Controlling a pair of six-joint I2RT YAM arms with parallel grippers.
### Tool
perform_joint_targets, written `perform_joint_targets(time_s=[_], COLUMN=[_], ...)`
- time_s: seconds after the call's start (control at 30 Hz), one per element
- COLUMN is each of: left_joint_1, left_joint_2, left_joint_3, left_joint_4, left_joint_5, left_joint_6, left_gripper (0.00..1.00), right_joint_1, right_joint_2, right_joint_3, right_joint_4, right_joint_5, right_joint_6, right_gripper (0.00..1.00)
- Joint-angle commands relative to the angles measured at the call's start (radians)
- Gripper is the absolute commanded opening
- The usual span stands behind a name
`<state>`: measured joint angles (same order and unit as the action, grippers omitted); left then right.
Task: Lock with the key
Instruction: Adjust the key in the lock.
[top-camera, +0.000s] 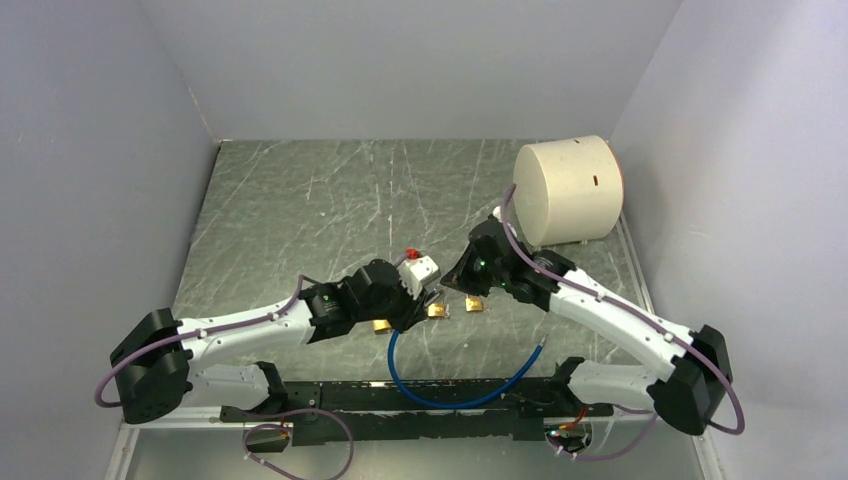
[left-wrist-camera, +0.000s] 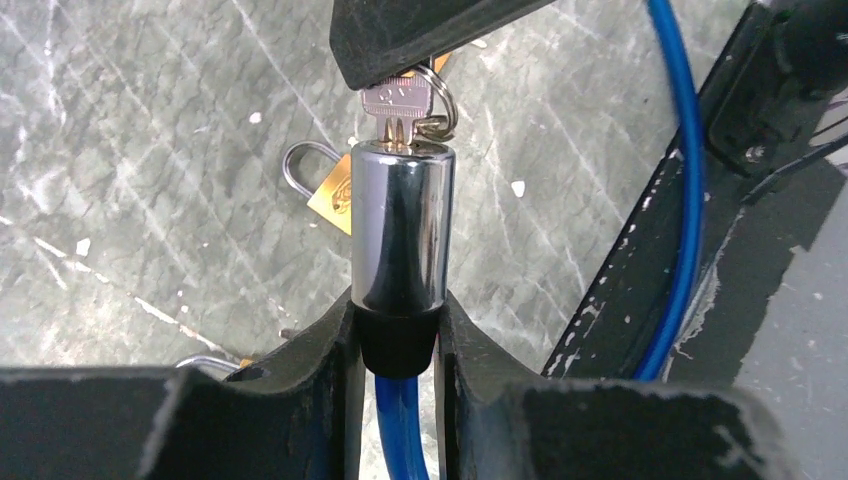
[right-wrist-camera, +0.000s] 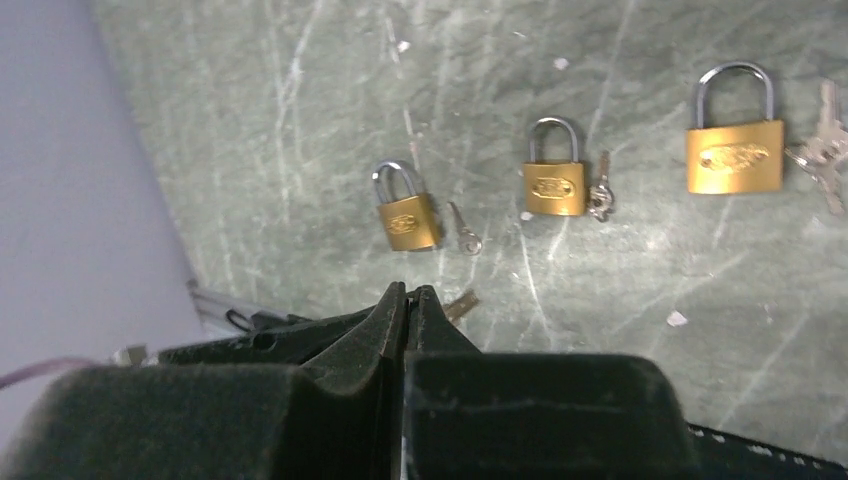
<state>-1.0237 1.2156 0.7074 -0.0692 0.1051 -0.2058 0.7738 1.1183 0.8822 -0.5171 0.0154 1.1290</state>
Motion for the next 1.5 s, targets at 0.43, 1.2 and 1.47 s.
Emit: perform_joint_targets(time_s=[0.43, 1.2, 1.47], left_joint_1=[-0.084, -0.141, -0.185], left_joint_2=[-0.068, -0.044, -0.004], left_joint_3=[0.009, 0.053, 0.084], left_joint_4=[0.040, 0.000, -0.029], left_joint_5=[-0.219, -0.265, -0.341], left_joint_6=[0.054, 0.110, 0.124], left_gripper=[0.03, 0.03, 0.03], right_joint_1=[0.100, 0.097, 0.097], right_joint_2=[0.063, 0.138, 0.158], right_joint_3=[0.150, 0.166, 0.182], right_joint_4=[-0.261, -0.230, -0.255], right_joint_5=[0.216, 0.171, 0.208], right_joint_6=[0.131, 0.113, 0.144], right_gripper=[0.30, 0.11, 0.00])
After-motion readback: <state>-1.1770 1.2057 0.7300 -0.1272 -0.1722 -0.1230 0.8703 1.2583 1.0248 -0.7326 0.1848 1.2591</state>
